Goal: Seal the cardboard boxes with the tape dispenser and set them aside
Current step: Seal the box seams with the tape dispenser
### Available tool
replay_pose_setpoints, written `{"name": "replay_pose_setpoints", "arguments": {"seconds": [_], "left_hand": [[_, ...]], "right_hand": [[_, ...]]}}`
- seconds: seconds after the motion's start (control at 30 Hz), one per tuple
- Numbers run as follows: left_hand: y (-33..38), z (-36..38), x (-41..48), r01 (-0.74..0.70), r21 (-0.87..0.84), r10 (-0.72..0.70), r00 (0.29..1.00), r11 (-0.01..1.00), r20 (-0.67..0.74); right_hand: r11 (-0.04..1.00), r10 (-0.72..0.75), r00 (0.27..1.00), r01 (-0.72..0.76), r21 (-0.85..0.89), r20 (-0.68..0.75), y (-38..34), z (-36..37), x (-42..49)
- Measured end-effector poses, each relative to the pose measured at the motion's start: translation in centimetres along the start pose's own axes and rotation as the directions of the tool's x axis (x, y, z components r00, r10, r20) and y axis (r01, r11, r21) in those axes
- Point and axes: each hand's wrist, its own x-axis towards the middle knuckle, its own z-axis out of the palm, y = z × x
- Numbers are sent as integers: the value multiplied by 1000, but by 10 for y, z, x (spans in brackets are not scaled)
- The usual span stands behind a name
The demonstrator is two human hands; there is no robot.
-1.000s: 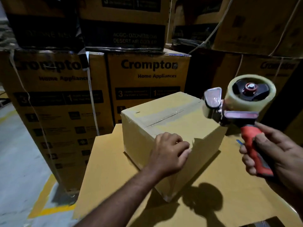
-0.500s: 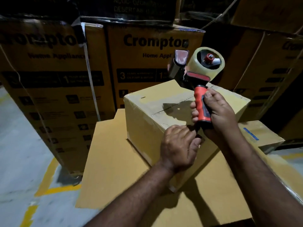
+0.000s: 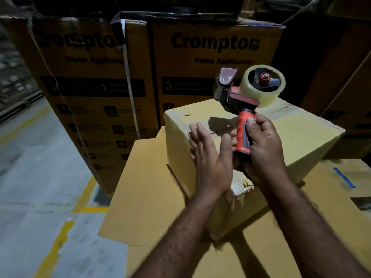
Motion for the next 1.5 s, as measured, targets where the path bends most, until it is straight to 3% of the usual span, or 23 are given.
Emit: {"name": "replay_pose_setpoints", "arguments": {"seconds": [0.1,0.23,0.33,0.4,0.47,0.6,0.67,0.73,0.8,0.9,1.17,1.5], "left_hand": [[-6,-9,37,217,9,-216,975,976,-51],[-12,-7,63,289,-5,-287,951,957,-113],[-28,-19,91,431,-145,-449,884,891,-129],[-46,-30,112,490,-145,-507,853,859,-123],[-70,-34,135,499,-79,-505,855,863,-116],[-49,-49,140,515,257,-528,849,818,-23],[-42,-53,140,533,299,-540,839,791,-66],[-49,-51,142,465,252,-449,885,849,-121],[-57,-49,144,335,125,-328,942,934,-71],[-60,-52,150,303,-92,-308,951,948,-40],[-68,-64,159,290,-81,-287,957,954,42],[-86,-116,206,364,-64,-322,882,929,344]], "right_hand": [[998,4,995,1,-57,96,3,-4,-5],[991,-27,989,46,-125,145,5,-2,-3],[993,2,983,20,-120,182,7,-3,-4],[994,12,980,9,-105,197,8,-5,-4],[995,7,980,13,-101,197,9,-4,-3],[996,31,981,-14,-85,194,10,0,2],[996,49,977,-32,-85,206,10,0,1],[996,50,978,-34,-84,202,9,1,1],[995,41,980,-22,-98,194,9,1,0],[994,41,982,-22,-103,186,9,2,1],[991,19,991,-2,-131,132,4,9,0],[954,-126,992,122,-272,4,-22,-6,-25]]}}
